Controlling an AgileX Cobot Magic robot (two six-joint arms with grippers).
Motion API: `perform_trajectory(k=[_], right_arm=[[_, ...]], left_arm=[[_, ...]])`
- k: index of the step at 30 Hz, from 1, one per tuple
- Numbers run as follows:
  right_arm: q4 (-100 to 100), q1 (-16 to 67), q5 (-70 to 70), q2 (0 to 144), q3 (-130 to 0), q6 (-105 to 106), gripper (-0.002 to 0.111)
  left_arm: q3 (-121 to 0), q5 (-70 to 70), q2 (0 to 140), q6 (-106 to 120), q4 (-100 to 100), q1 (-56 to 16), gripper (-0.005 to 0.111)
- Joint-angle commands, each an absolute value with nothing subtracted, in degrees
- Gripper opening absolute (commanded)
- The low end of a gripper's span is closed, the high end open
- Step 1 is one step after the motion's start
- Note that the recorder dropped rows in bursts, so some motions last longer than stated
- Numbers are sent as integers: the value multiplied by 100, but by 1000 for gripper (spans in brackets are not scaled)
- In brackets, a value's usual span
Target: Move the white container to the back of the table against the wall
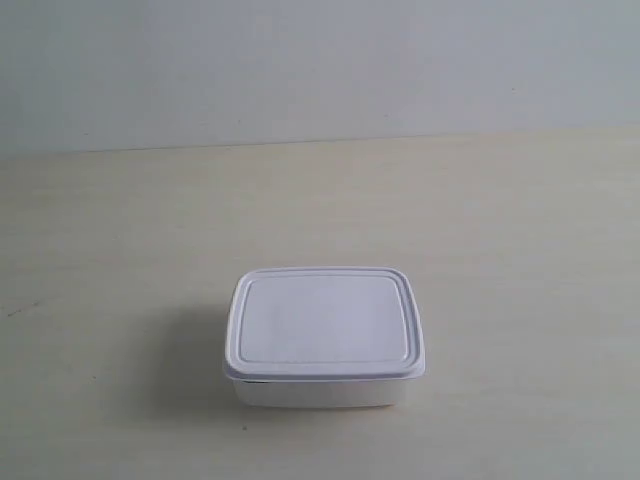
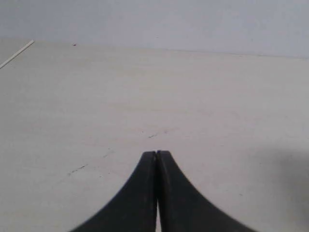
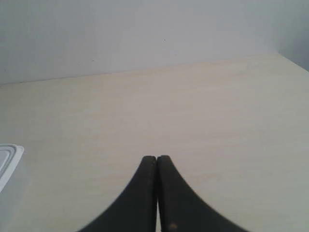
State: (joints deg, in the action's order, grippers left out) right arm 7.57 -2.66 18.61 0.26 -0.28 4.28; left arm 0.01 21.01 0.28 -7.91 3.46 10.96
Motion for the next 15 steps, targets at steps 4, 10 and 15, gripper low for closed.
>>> perform_trajectory(k=[4,10,15], right_arm=[[746,-300,1809,0,0,452,0],[746,-300,1809,0,0,452,0],[746,-300,1811,0,0,504,0]], left_arm=[[0,2038,0,-784,372,1106,0],[0,2028,0,-635,388,1106,0],[0,2028,0,-601,414,1106,0]])
